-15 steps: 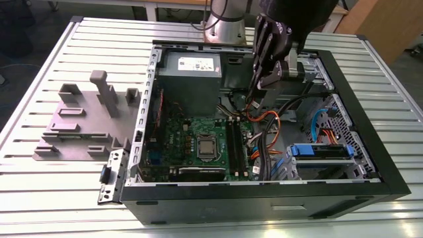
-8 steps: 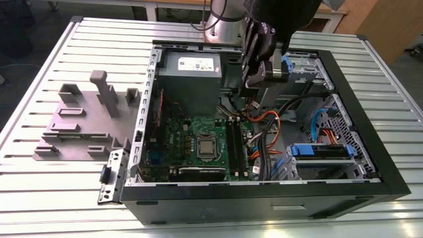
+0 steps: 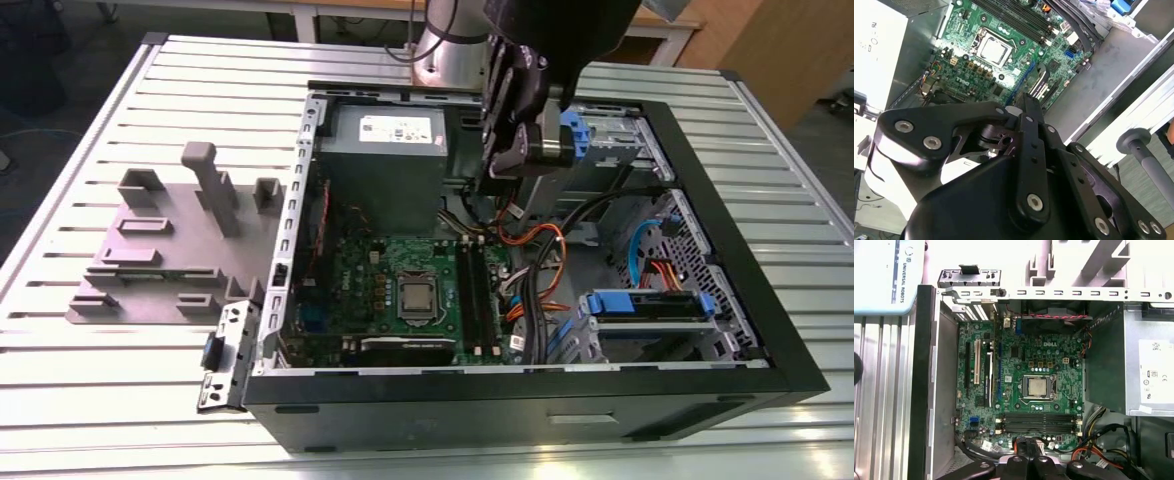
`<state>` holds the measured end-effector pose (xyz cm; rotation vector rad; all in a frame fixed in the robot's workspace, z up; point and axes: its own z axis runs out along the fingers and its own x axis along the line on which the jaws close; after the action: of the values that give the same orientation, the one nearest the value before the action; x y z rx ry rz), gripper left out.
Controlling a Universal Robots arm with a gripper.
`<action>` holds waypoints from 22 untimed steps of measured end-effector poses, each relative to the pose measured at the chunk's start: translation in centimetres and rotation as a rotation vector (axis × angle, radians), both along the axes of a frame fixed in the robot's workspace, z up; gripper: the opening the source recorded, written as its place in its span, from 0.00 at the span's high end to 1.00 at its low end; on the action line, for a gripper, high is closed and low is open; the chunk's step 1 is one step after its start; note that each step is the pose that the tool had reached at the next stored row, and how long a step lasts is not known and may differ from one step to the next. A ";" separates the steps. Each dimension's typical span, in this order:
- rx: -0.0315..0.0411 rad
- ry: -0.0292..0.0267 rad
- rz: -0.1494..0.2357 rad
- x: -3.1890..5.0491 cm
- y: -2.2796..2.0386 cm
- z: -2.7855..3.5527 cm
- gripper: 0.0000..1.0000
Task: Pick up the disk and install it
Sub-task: 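Insert the second disk wire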
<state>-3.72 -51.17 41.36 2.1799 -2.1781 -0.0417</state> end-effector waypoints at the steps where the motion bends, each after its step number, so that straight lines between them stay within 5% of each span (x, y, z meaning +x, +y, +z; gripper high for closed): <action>1: 0.0000 0.0000 0.000 -0.06 0.00 0.00 0.89; 22: 0.0001 0.0000 0.000 0.41 0.00 -0.03 0.89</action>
<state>-3.31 -51.18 41.33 2.1800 -2.1781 -0.0418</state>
